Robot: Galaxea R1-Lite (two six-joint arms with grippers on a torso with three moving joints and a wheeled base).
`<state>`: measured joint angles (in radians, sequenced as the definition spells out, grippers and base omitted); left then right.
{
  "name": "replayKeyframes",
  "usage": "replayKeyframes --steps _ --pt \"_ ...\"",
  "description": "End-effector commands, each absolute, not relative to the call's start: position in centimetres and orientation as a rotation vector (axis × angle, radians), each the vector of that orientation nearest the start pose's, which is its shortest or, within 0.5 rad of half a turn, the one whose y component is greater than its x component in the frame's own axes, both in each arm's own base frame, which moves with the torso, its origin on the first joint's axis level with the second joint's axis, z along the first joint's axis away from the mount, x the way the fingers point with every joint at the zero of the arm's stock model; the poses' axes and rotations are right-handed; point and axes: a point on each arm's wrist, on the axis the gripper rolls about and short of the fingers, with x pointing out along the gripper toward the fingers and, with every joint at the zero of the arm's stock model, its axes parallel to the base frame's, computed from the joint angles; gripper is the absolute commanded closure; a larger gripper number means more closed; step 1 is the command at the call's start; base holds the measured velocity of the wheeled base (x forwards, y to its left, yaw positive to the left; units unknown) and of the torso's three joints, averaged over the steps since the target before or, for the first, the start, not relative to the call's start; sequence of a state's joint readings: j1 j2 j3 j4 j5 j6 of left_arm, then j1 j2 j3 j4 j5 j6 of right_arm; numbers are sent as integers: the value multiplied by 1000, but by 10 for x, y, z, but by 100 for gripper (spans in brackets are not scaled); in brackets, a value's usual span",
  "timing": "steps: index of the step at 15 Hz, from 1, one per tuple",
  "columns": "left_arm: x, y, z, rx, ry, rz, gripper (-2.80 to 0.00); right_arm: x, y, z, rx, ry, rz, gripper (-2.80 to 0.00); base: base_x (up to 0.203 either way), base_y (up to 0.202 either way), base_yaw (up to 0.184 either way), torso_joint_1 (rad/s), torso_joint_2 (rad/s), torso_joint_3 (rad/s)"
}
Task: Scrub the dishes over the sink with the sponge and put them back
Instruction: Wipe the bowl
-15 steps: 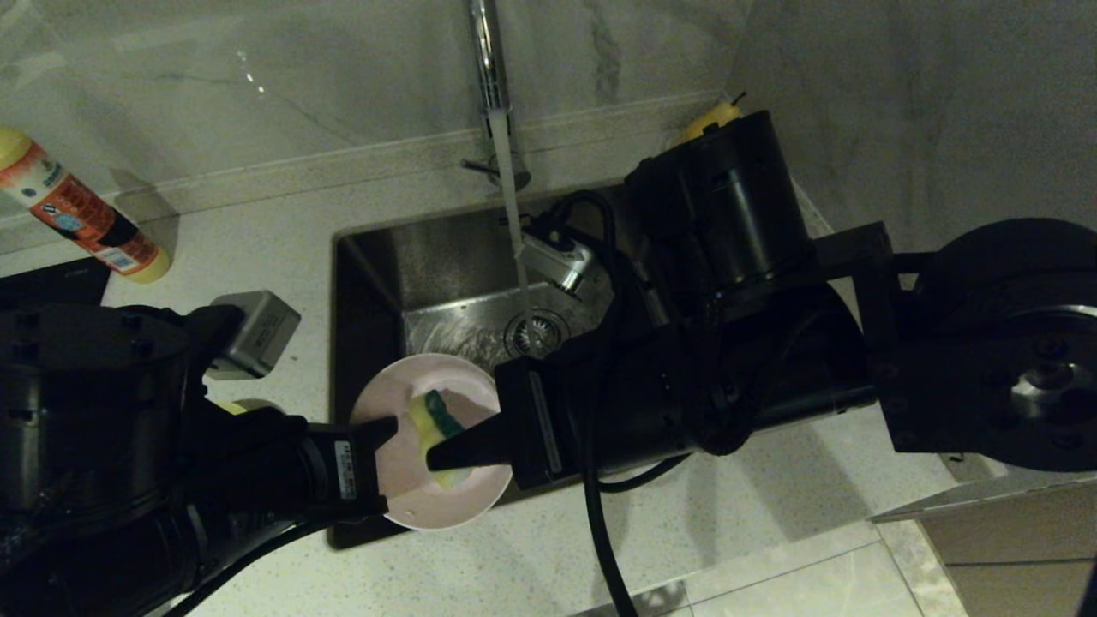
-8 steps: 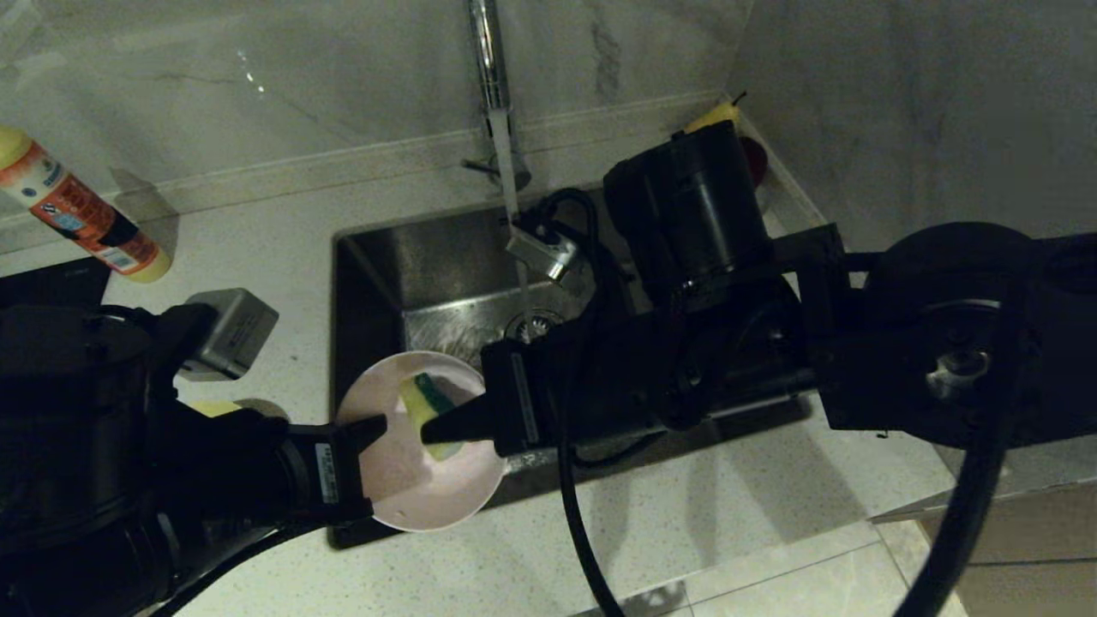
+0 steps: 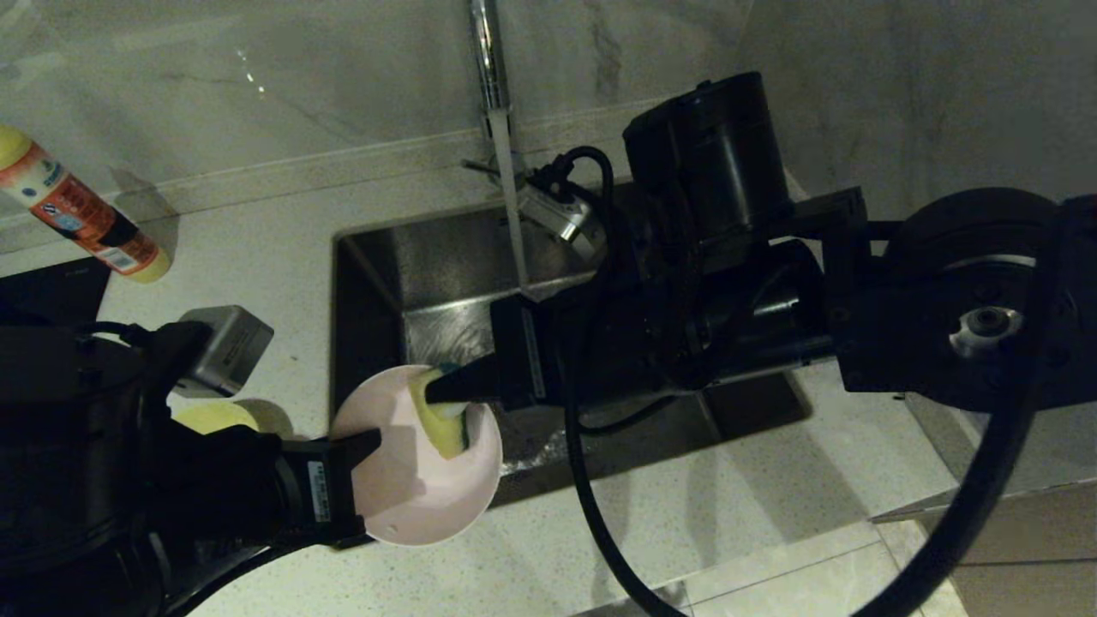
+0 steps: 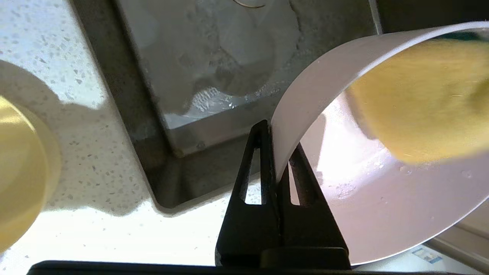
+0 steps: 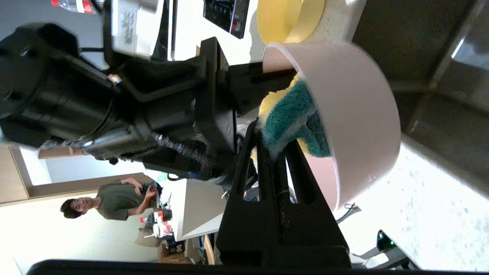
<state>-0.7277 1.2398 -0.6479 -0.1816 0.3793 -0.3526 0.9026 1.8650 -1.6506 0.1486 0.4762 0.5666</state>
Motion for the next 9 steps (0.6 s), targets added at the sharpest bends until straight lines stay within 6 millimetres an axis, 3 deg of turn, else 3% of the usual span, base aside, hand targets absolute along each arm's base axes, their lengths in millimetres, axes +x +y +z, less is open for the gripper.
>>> replayKeyframes --steps 1,4,9 --pt "141 -114 209 -136 403 -269 0 209 283 294 388 757 1213 0 0 0 0 0 0 0" --pt "143 -113 208 -138 404 -257 0 199 273 289 379 782 1209 0 0 0 0 0 0 0" --pt "148 -115 206 -155 421 -241 0 160 228 320 392 697 1257 0 0 0 0 0 0 0"
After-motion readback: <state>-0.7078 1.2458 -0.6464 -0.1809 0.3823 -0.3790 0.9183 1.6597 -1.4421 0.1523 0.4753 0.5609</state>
